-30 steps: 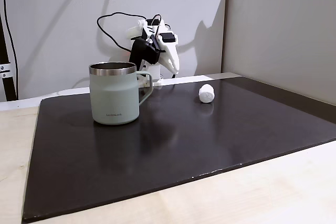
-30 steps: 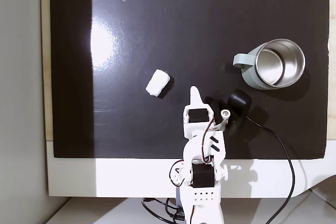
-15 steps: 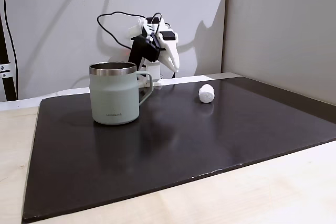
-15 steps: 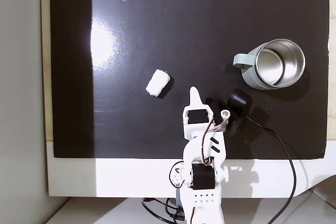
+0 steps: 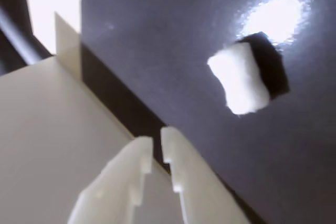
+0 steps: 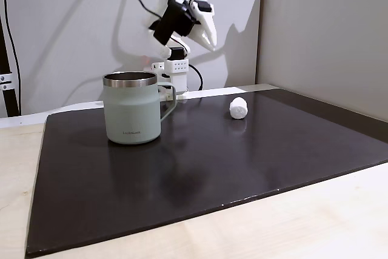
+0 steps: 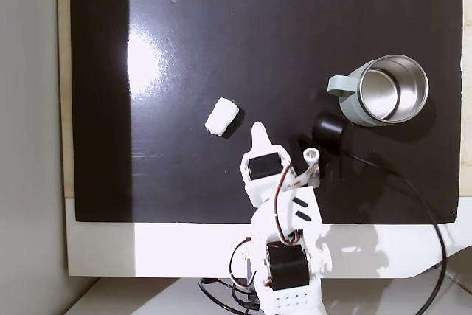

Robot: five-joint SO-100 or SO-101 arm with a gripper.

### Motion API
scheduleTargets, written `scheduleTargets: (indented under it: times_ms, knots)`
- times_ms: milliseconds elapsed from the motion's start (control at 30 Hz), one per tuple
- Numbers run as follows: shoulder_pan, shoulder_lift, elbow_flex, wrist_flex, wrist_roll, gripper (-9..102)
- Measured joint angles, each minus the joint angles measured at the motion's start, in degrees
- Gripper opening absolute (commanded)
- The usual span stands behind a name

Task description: Grasp a gauze and put it in the cup.

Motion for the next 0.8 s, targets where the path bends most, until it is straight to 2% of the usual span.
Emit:
scheduleTargets:
  times_ms: [200, 400, 533, 800]
  knots:
    - [-1.1, -14.7, -14.7, 9.3, -5.4, 7]
    - [-1.1, -31.2, -28.3, 19.0, -12.8, 17]
    - [-1.1, -40.0, -32.0, 22.1, -17.8, 26]
    - [-4.6, -52.3, -34.2, 24.8, -25.4, 31]
